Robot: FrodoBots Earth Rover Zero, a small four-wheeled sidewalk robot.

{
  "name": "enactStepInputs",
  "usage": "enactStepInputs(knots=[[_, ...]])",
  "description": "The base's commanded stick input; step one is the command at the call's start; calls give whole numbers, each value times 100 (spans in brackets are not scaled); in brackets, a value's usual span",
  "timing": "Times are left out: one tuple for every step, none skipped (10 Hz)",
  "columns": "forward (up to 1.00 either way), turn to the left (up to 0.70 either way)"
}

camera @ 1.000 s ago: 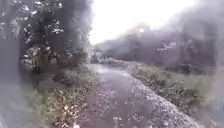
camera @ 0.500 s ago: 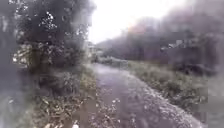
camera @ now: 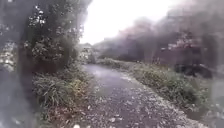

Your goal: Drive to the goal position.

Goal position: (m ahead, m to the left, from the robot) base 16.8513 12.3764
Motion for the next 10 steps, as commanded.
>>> enactStepInputs(knots=[[85,0],[85,0],[85,0],[85,0],[85,0],[85,0],[85,0],[85,0],[85,0],[85,0]])
